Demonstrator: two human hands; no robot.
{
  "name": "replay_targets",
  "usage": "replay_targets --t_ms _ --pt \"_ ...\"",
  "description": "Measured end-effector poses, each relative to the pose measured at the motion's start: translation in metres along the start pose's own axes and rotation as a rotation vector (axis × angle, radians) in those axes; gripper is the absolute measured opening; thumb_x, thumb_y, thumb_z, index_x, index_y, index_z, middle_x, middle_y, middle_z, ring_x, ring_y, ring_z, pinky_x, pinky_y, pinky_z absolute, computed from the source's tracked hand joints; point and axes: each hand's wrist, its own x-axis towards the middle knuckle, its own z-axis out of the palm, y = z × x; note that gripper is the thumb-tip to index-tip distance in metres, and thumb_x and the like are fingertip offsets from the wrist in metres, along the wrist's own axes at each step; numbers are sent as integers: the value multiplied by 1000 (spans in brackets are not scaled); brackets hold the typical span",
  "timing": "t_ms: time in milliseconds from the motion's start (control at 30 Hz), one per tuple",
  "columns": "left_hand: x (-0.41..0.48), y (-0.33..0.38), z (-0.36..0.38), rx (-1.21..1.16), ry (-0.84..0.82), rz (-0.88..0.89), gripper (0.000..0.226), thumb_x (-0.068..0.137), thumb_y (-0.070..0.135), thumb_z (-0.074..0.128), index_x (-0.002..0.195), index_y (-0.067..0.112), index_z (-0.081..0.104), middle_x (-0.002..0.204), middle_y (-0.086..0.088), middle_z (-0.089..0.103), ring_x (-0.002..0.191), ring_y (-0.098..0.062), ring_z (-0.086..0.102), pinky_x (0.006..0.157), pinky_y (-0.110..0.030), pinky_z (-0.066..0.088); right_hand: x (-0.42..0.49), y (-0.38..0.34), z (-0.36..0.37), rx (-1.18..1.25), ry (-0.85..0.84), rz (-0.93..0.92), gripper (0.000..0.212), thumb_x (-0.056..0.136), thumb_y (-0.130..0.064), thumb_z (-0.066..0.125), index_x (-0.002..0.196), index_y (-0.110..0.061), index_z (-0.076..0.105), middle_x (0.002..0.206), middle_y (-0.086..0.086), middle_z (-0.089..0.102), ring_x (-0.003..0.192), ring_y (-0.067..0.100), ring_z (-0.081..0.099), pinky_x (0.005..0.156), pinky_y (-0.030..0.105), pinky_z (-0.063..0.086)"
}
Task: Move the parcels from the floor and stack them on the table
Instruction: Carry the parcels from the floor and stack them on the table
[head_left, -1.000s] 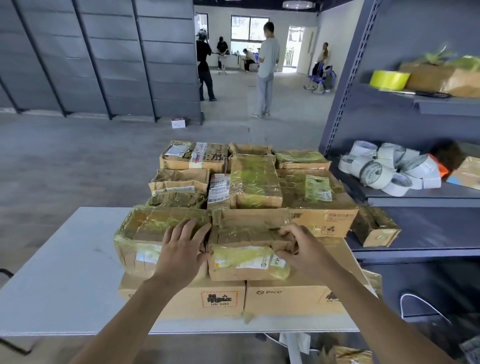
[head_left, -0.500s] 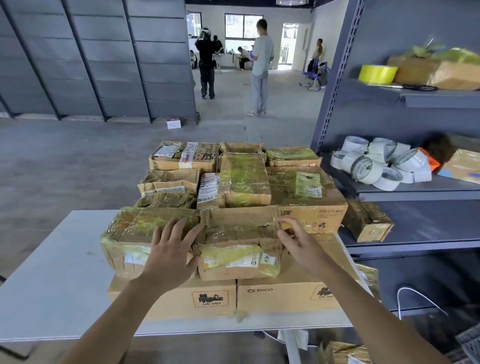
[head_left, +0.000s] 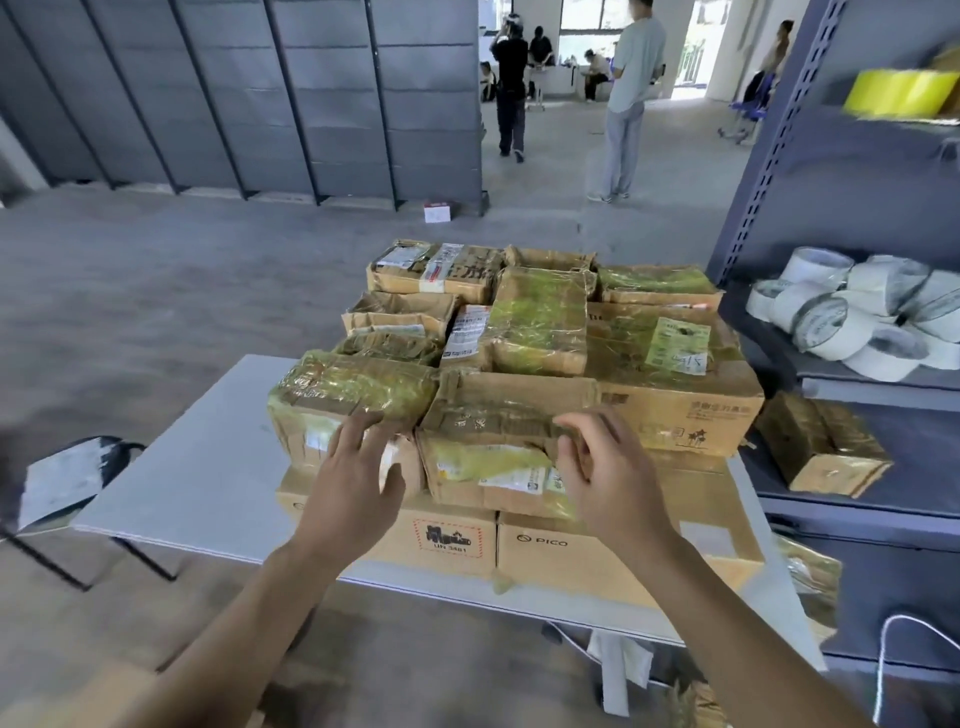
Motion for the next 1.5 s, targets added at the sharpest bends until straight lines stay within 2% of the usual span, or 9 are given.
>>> replay_targets --t_ms 333,467,600,733,900,1167,1300,1433,1500 --pt "-94 -42 -40 9 -10 -191 44 87 9 56 130 17 50 137 -1 43 128 -22 39 101 -31 36 -21 -76 54 213 -272 -17 23 93 -13 57 116 -12 63 108 0 60 68 0 49 64 23 38" --pt "-137 -72 -71 -7 -1 -243 42 89 14 58 131 16 51 137 -2 43 128 -21 41 102 -28 34 -44 -122 83 258 -393 -5 26 94 -15 55 120 -16 61 111 2 62 85 9 59 74 31 49" --pt "-199 -117 -112 -49 30 -307 36 88 15 59 124 13 57 130 -4 50 121 -23 47 100 -27 35 -83 -189 123 322 -486 14 29 95 -18 54 123 -21 59 115 -4 62 93 3 58 81 33 51" --pt "-281 -178 -154 -102 49 -441 36 85 2 57 121 9 59 127 -7 52 112 -27 53 90 -23 37 -134 -273 172 411 -568 44 26 94 -12 55 118 -19 61 107 -4 64 90 7 60 81 19 48" --pt "-392 -249 -195 -143 6 -666 37 85 8 61 122 13 58 124 -8 51 105 -25 55 86 -22 36 -213 -367 226 497 -729 153 21 95 -13 57 115 -16 62 105 -4 66 90 7 62 74 1 39" --pt "-481 -336 -216 -196 -50 -874 37 87 11 59 124 17 56 126 -4 50 109 -22 53 93 -27 40 -275 -433 296 452 -925 184 24 95 -19 55 118 -21 61 106 -4 65 89 6 61 70 6 42" --pt "-481 -380 -210 -204 -92 -947 38 87 12 57 125 19 55 126 -4 49 109 -19 52 91 -27 41 -276 -447 344 448 -997 207 24 97 -21 52 120 -20 60 112 -2 66 94 10 63 80 25 52" --pt "-466 -431 -198 -178 -161 -1009 39 88 15 57 126 19 53 128 -4 49 111 -20 52 88 -21 36 -273 -453 403 452 -1066 242 26 99 -26 49 123 -23 59 115 -2 65 97 8 62 79 23 52" --pt "-455 -457 -192 -180 -192 -1054 39 88 15 56 126 19 53 126 -4 49 109 -18 52 86 -21 35 -272 -456 432 438 -1109 277 24 99 -26 48 121 -24 59 114 -3 65 99 10 62 85 31 53"
